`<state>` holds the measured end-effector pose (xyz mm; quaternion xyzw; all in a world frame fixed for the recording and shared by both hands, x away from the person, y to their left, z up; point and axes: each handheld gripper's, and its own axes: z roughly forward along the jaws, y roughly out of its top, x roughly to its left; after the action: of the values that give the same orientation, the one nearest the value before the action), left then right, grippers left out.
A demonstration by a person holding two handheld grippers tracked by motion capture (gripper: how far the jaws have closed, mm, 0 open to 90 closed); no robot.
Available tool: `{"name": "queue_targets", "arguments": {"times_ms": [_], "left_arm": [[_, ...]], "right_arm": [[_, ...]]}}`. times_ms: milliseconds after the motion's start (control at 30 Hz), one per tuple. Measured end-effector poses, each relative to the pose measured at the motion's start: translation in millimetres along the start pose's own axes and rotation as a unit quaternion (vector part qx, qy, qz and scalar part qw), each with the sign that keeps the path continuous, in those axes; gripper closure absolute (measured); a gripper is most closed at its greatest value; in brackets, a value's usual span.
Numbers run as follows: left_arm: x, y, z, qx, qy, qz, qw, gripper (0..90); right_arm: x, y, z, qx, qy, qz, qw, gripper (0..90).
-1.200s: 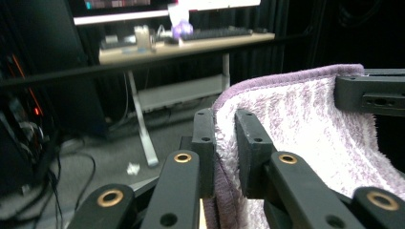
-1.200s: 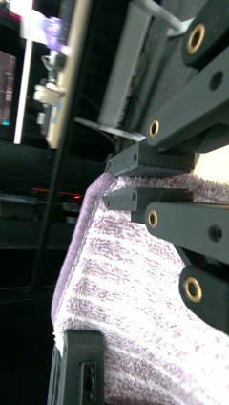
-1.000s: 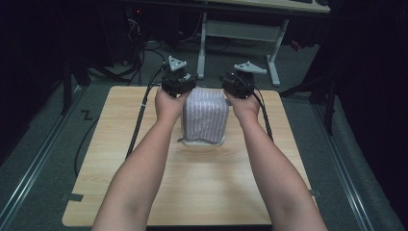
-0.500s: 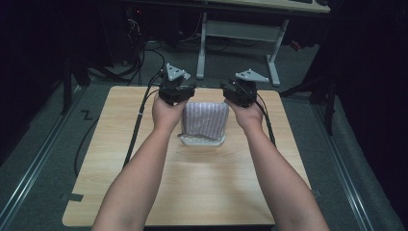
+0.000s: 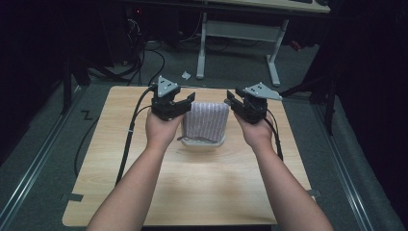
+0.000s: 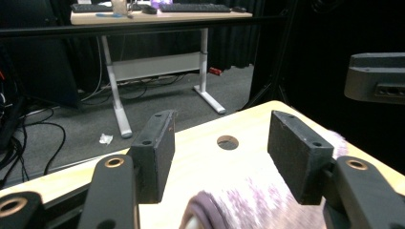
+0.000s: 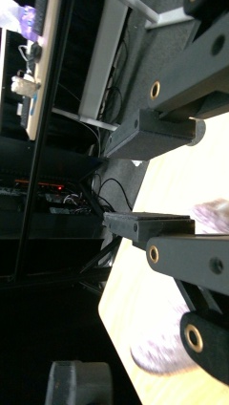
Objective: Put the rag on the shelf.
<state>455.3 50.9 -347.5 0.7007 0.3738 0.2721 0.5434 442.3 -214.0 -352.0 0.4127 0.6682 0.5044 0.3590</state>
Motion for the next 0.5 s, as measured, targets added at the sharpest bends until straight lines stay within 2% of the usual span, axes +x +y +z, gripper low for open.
{"name": "queue_targets", "arguments": {"times_ms": [133, 200, 333, 500], "left_arm": [[-1.1, -4.2, -14.1, -0.001, -0.007, -0.004, 1.0000, 40.7], [-3.4, -9.9, -20.9, -0.005, -0.001, 0.007, 1.0000, 40.7], [-5.7, -23.4, -31.7, 0.004, -0.010, 0.002, 0.9999, 40.3], [-7.0, -31.3, -38.4, 0.007, -0.015, 0.000, 0.9999, 40.2]], "right_arm": [[5.1, -3.4, -12.0, -0.005, 0.004, -0.008, 0.9999, 62.9], [8.3, -7.5, -18.7, -0.006, 0.003, -0.015, 0.9999, 61.9], [11.7, -18.2, -30.9, -0.005, 0.008, -0.017, 0.9998, 60.8], [13.4, -24.5, -40.9, -0.001, 0.008, -0.025, 0.9997, 60.6]]}}
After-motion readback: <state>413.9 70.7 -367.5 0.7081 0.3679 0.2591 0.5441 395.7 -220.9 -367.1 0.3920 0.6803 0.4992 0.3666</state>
